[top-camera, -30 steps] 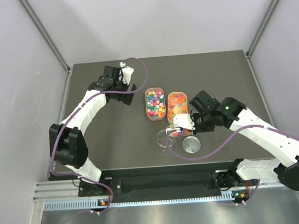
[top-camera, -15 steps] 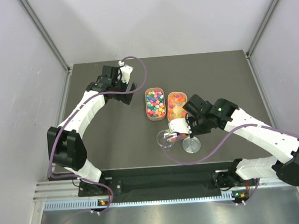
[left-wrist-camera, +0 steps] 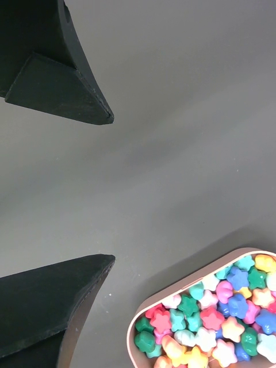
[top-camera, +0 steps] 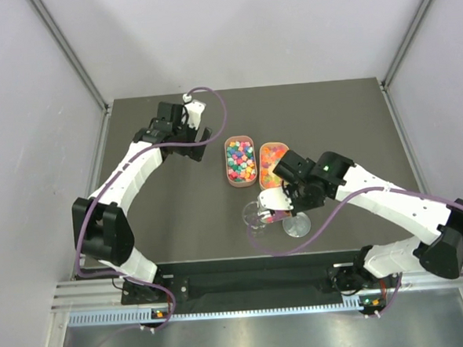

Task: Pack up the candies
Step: Place the fake candies in the packing bottle.

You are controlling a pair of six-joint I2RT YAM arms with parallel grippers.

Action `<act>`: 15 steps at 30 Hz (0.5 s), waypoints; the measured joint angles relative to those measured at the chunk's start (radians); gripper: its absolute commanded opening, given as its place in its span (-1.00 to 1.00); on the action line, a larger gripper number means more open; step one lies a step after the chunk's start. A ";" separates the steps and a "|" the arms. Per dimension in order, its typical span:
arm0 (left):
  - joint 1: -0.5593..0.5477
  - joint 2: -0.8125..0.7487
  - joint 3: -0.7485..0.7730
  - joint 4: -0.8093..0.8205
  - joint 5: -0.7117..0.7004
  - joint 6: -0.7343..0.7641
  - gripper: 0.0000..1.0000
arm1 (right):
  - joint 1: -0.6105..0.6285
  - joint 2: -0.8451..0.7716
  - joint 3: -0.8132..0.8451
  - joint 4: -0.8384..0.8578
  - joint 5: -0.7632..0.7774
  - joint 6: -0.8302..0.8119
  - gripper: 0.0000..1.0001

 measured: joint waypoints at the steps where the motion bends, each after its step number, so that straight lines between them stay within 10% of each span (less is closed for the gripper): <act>1: 0.000 -0.002 -0.004 0.001 0.000 -0.001 0.97 | 0.000 0.007 0.006 -0.006 0.004 0.000 -1.00; 15: 0.002 -0.038 -0.078 0.040 0.004 -0.022 0.97 | 0.003 0.092 0.101 -0.074 0.055 0.018 -1.00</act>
